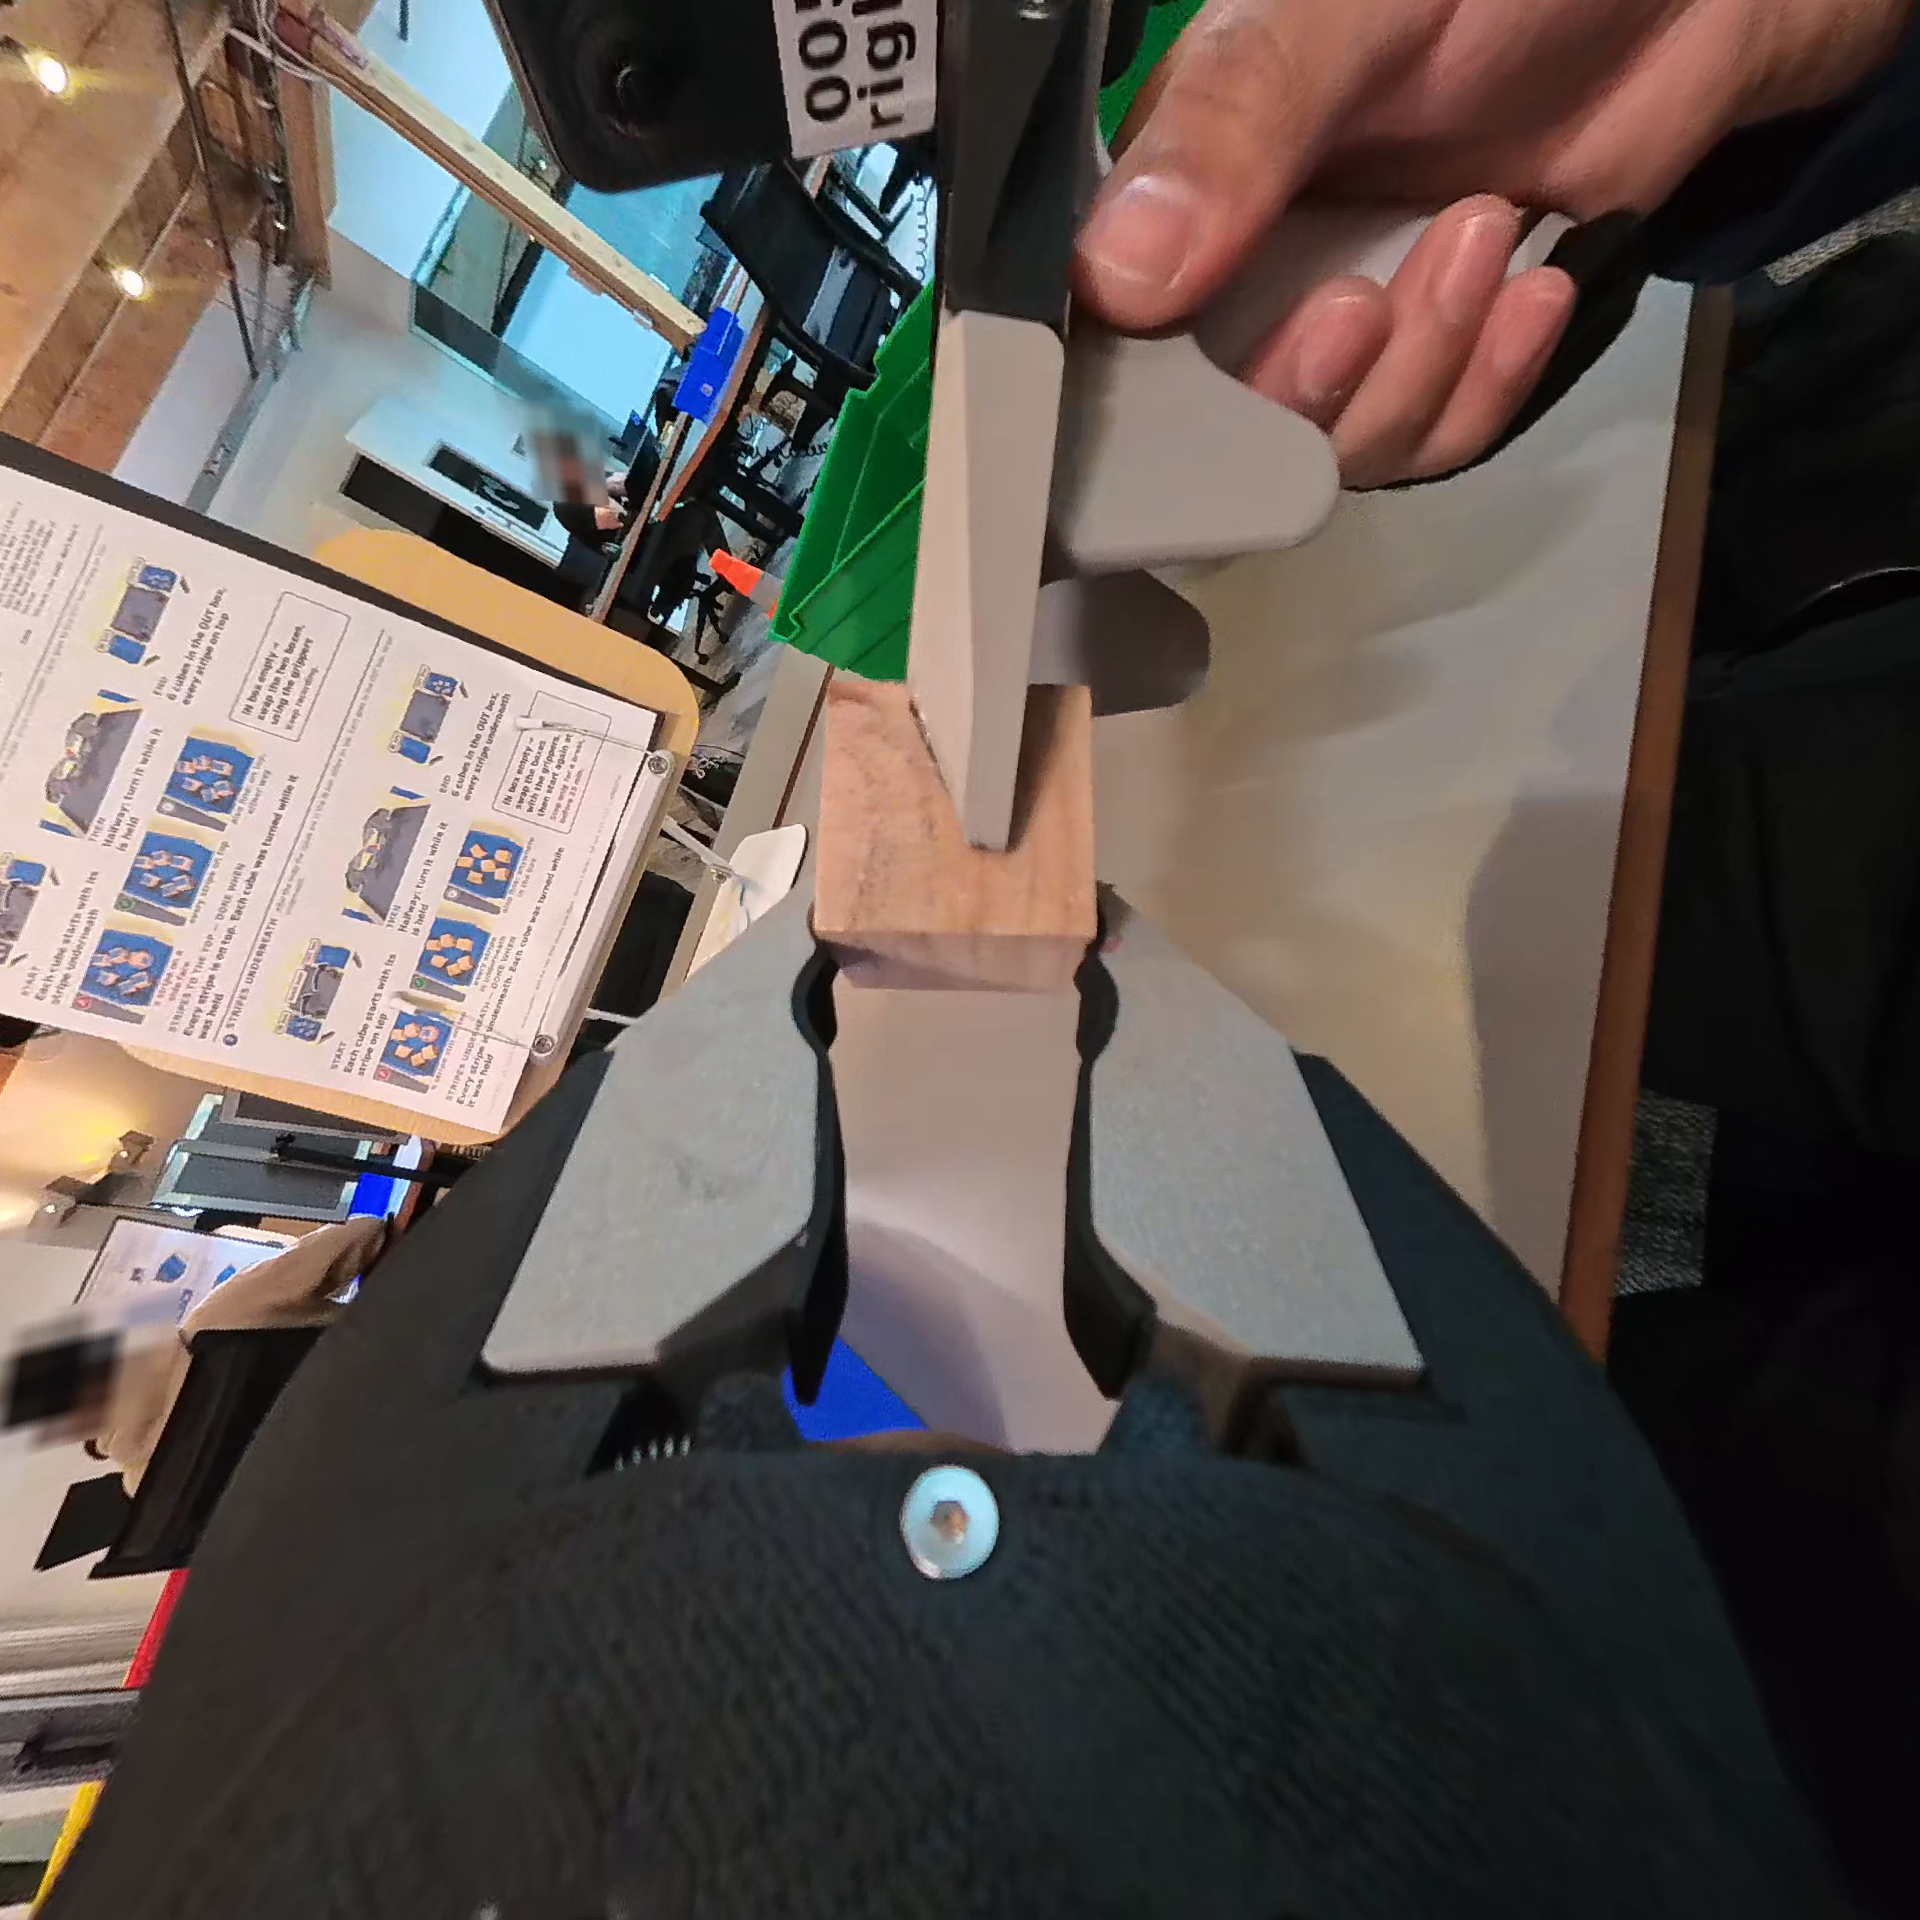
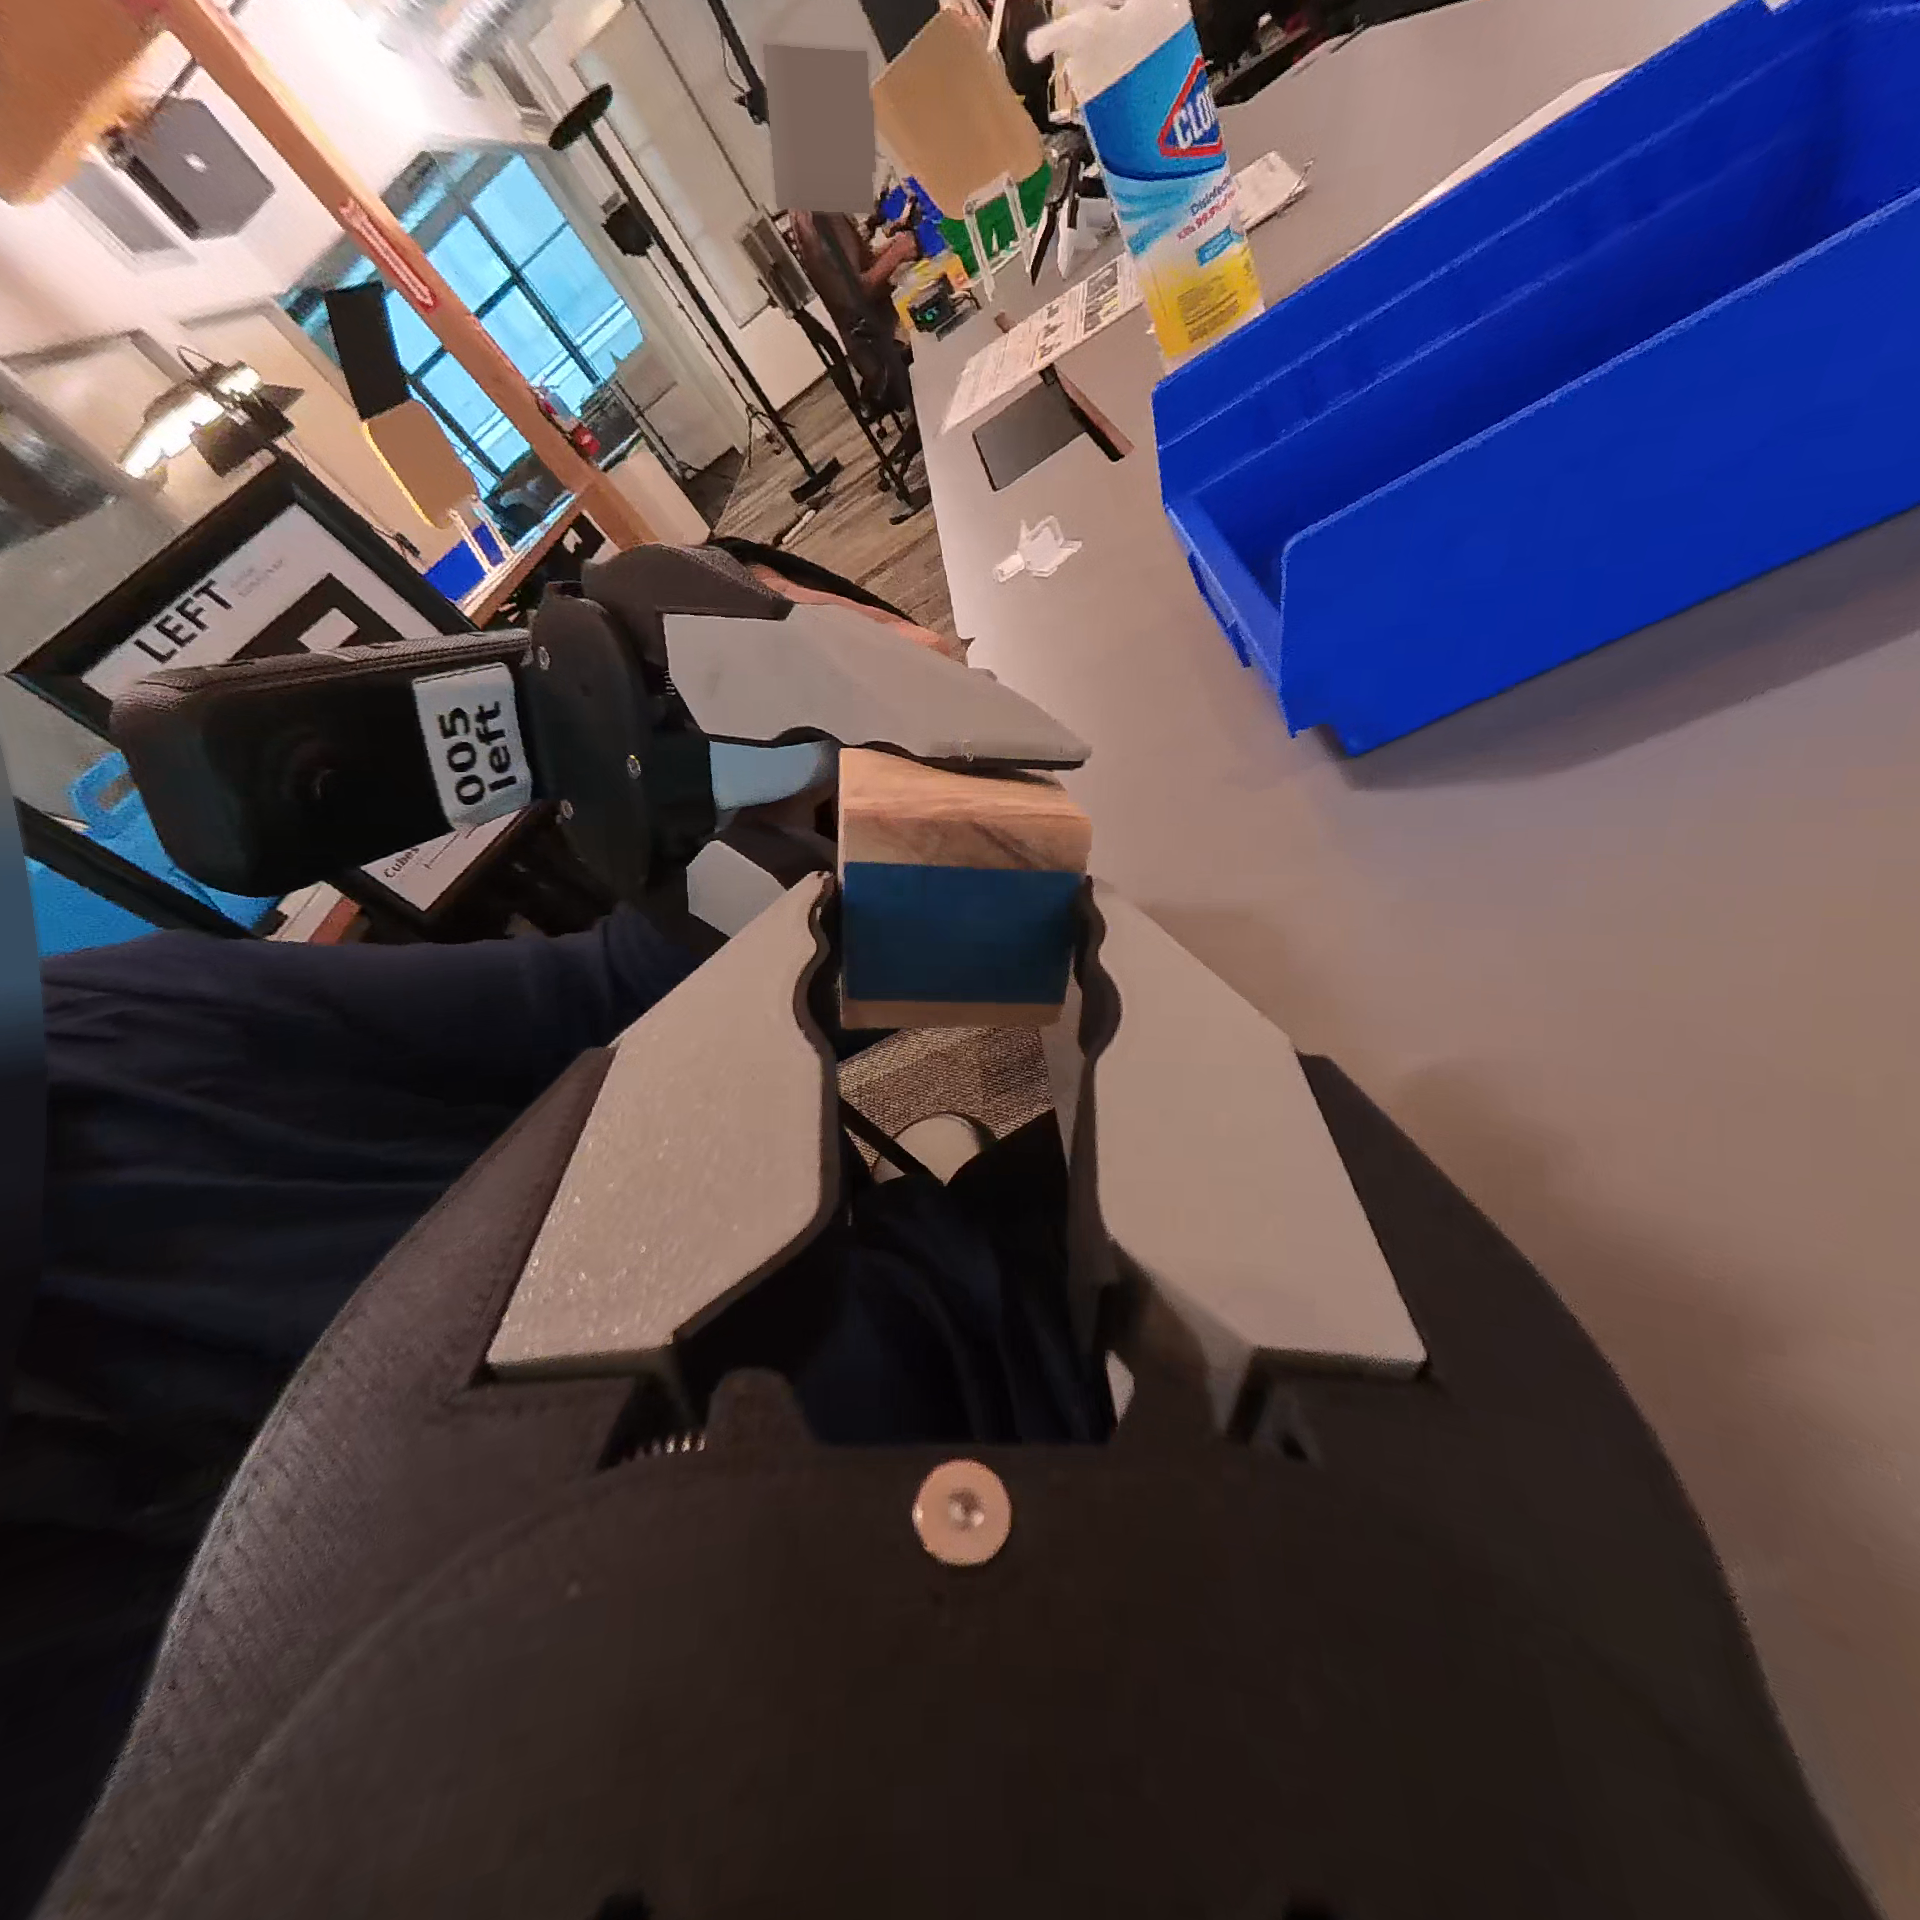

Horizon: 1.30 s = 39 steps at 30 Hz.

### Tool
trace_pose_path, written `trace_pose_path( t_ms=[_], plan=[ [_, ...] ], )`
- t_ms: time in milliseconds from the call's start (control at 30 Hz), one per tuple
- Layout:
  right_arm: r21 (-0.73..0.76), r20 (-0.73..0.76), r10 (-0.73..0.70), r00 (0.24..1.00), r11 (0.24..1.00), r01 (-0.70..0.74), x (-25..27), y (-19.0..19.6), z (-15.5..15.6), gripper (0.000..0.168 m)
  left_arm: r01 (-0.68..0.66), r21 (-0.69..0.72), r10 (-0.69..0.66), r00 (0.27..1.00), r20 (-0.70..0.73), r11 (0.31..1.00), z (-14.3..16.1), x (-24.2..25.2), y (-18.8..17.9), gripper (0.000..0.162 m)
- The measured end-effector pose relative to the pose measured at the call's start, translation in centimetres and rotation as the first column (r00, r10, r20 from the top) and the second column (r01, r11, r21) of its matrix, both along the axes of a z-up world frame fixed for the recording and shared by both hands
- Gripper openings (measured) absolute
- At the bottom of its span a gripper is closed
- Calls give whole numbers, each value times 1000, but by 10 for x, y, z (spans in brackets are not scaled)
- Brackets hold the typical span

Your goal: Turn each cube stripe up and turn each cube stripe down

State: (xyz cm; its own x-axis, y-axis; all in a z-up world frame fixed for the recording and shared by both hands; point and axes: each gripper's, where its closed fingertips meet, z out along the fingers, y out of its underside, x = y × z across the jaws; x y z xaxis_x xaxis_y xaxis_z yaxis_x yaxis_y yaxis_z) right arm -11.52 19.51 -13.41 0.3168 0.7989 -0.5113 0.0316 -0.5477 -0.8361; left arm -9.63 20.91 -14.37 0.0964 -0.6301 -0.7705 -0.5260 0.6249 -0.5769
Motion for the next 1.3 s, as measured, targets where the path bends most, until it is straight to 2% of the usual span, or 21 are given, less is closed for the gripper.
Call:
trace_pose_path(
  t_ms=[300,467,600,667,800,833,900,967,1033,1133,1233,1300],
  plan=[
    [-27,-37,15,999,1000,-16,-1,1,0,42,-4,-7,4,1000,7,1000,0,0,1,43],
    [-38,-86,23,996,999,-27,4,1,8,42,-13,28,11,996,84,1000,9,-1,1,43],
    [11,-63,-65,996,998,66,30,14,16,41,-70,53,66,996,64,996,7,-10,13,44],
    [89,11,-188,982,978,187,58,29,19,42,-108,24,106,992,67,994,7,-16,21,44],
    [258,142,-481,865,862,437,146,52,33,42,-178,0,177,980,87,984,11,-26,36,42],
    [297,184,-566,804,812,503,175,56,34,42,-191,-13,192,977,92,981,12,-28,39,41],
    [375,299,-723,623,689,620,237,62,27,42,-213,-46,217,970,107,976,12,-29,43,40],
    [423,433,-788,438,606,674,289,59,9,41,-218,-78,225,968,109,973,10,-28,46,39],
    [407,537,-763,359,607,682,315,53,-10,42,-225,-84,232,968,95,971,7,-28,47,38],
    [337,665,-676,317,650,681,330,47,-42,42,-232,-68,237,969,75,970,3,-26,48,38],
    [296,770,-592,239,663,687,344,48,-75,42,-224,-47,226,972,57,973,-1,-23,45,38],
    [265,802,-555,220,662,701,348,52,-90,42,-234,-60,237,970,47,970,-3,-24,47,38]
  ],
)
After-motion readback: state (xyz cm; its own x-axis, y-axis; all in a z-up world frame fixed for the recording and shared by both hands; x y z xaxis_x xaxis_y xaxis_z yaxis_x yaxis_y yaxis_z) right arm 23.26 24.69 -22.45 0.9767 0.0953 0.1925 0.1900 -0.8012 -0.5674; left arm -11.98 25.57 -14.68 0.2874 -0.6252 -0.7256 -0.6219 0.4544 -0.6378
